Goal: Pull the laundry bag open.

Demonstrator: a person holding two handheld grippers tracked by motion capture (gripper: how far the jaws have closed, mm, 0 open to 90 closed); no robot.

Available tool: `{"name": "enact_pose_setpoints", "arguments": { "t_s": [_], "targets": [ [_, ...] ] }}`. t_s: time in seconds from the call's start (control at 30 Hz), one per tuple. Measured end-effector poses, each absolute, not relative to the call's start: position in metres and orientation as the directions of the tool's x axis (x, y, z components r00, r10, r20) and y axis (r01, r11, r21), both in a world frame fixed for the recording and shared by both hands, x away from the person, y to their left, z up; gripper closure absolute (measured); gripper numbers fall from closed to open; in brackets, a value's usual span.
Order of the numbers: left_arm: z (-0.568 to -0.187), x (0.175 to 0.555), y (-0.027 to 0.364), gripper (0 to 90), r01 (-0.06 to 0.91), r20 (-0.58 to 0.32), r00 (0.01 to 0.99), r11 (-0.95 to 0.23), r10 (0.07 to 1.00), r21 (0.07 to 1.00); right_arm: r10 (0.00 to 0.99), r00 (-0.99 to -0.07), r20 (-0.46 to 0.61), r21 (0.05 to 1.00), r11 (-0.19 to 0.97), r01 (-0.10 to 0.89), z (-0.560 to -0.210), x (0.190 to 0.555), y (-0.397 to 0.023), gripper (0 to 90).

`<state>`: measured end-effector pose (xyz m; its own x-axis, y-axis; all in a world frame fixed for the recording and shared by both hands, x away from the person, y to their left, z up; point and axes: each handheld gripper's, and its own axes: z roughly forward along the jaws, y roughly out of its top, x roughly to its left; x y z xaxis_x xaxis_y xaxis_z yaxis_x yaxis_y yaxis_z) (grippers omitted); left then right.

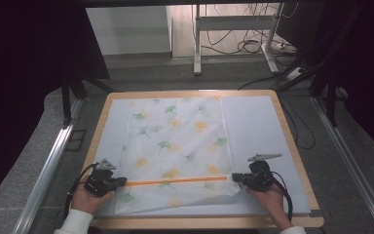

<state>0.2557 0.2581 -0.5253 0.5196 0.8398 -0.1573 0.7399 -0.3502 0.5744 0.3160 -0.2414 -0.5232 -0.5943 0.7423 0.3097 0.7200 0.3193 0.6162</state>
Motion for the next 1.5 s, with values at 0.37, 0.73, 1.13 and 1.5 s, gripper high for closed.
{"name": "enact_pose_setpoints", "arguments": {
  "t_s": [0.37,0.73,1.13,1.5],
  "targets": [
    [-0.527,0.253,0.269,90.0,0.748,-0.198,0.507,-0.313,0.839,0.585,0.741,-0.592,0.316,0.618,0.313,0.721,-0.524,0.316,-0.242,89.7],
    [-0.531,0.256,0.272,90.0,0.75,-0.234,0.499,-0.281,0.835,0.598,0.738,-0.596,0.316,0.617,0.317,0.72,-0.524,0.316,-0.243,89.6],
    [-0.527,0.251,0.272,83.7,0.712,-0.191,0.503,-0.279,0.843,0.644,0.737,-0.607,0.297,0.631,0.325,0.704,-0.524,0.314,-0.242,89.3],
    [-0.505,0.24,0.278,53.6,0.59,-0.155,0.439,-0.154,0.885,0.792,0.701,-0.668,0.252,0.751,0.294,0.592,-0.501,0.3,-0.249,66.0]
  ]
}}
